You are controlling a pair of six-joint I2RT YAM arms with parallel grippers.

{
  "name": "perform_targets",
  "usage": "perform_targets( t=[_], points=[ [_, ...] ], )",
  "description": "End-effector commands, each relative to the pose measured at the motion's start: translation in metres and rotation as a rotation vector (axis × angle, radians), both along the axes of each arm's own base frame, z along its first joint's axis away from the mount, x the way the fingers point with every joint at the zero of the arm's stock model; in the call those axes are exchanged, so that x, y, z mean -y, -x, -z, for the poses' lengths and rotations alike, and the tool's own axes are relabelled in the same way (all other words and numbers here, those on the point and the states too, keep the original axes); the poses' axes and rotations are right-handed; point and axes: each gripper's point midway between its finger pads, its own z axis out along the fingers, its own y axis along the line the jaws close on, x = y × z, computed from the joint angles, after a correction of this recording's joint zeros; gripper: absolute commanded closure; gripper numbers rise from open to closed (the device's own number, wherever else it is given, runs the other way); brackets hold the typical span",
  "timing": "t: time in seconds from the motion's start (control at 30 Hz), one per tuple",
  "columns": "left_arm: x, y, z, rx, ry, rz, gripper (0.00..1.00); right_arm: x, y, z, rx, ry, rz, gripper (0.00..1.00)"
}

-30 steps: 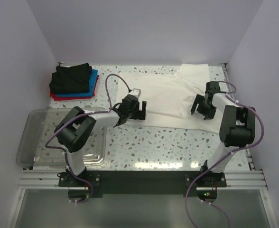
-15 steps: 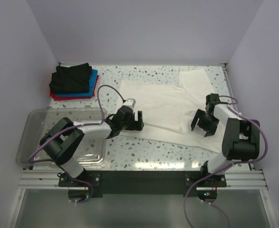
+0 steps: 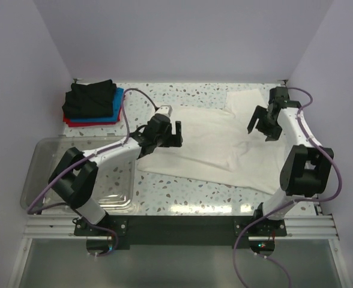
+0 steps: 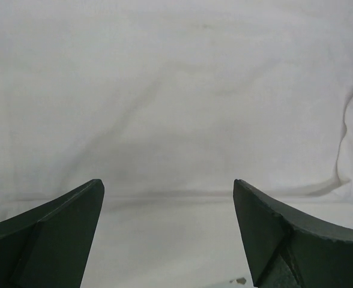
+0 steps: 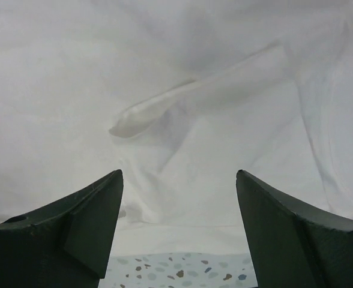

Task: Fold and stack the t-shirts
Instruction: Fold the tshirt

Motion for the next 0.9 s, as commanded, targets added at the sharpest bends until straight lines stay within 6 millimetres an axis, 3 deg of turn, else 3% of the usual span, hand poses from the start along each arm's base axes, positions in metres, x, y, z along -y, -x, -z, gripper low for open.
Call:
perform_targets(
  t=[0.0, 0.03, 0.13, 0.27, 0.4, 0.5, 0.7, 0.87],
  points=[
    [-0.014, -0.039, 0.011, 0.013, -0.058, -0.042, 0.06, 0.006, -0.021, 0.021, -0.022, 0.013, -0.02, 0.21],
    [-0.017, -0.045, 0.014, 0.01, -0.063, -0.054, 0.06, 0.006, -0.026, 0.018, -0.003, 0.014, -0.018, 0.21],
    [-0.027, -0.062, 0.028, -0.007, -0.082, -0.073, 0.06, 0.005, -0.039, 0.04, -0.02, 0.001, -0.015, 0.21],
    [-0.033, -0.066, 0.048, -0.032, -0.121, -0.072, 0.06, 0.01, -0.037, 0.065, -0.071, 0.022, 0.002, 0.21],
    [-0.043, -0.053, 0.072, -0.077, -0.16, -0.071, 0.06, 0.026, -0.008, 0.086, -0.197, 0.107, 0.053, 0.21],
    [-0.051, -0.042, 0.085, -0.102, -0.176, -0.081, 0.06, 0.024, 0.011, 0.099, -0.251, 0.102, 0.06, 0.21],
    [-0.063, -0.022, 0.095, -0.132, -0.19, -0.08, 0.06, 0.016, 0.051, 0.118, -0.317, 0.078, 0.083, 0.2],
    [-0.061, -0.014, 0.089, -0.127, -0.163, -0.053, 0.06, 0.015, 0.074, 0.119, -0.331, 0.083, 0.11, 0.2]
  ],
)
